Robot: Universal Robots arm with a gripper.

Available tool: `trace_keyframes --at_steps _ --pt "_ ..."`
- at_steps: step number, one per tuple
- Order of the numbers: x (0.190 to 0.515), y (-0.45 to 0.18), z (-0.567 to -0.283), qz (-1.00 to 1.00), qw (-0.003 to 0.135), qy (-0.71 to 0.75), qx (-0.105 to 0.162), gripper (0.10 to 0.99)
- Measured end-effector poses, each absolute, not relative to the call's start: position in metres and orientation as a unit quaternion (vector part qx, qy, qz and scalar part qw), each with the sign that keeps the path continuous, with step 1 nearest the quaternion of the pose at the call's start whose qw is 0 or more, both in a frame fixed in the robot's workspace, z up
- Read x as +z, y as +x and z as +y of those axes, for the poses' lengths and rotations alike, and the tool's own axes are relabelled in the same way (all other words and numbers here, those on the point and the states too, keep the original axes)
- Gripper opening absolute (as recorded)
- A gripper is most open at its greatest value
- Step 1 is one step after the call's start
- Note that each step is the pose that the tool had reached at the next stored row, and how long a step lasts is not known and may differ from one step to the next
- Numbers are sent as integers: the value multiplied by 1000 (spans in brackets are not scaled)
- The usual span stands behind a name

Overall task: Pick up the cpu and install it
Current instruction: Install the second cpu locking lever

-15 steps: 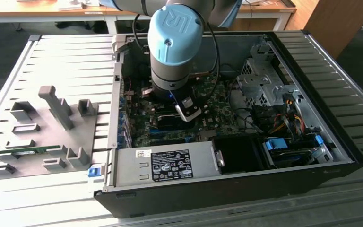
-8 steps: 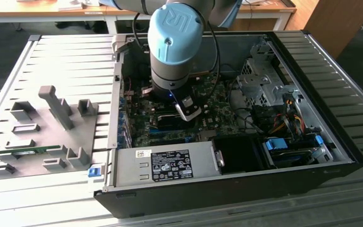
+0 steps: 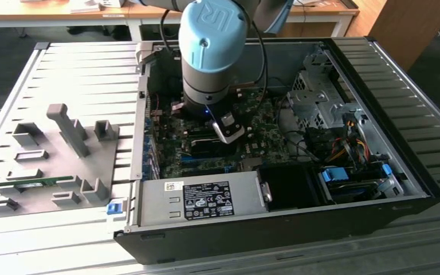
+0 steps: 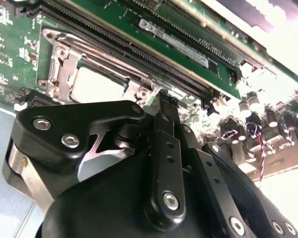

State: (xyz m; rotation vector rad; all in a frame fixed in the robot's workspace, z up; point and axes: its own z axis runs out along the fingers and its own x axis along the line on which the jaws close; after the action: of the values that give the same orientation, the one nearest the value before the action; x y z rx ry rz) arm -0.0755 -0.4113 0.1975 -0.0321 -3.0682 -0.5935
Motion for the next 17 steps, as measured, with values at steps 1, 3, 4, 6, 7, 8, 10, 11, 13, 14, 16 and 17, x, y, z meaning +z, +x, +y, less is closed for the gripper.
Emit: trace_keyframes --at_steps 1,3,4,6,7,8,10,11,13,14,16,17 --pt "199 -75 -411 -982 8 -10 -190 106" --pt "201 -75 -411 -982 8 -10 -190 106" --pt "203 -75 -411 -982 8 -10 -190 106" --pt "206 -75 -411 -982 8 -10 -190 106" --pt "208 -75 -411 -982 8 -10 -190 106" --pt "210 -75 -411 -982 8 -10 -190 106" --pt "214 -75 -411 -982 8 -10 -190 106" --pt "216 -75 -411 -982 8 -10 -190 106" --pt "220 -75 -411 -982 8 -10 -190 106" --pt "222 -75 -411 -982 8 -10 -190 106" --pt "223 -75 -411 -982 8 -10 -190 106" --pt "223 -75 -411 -982 8 -10 -190 106"
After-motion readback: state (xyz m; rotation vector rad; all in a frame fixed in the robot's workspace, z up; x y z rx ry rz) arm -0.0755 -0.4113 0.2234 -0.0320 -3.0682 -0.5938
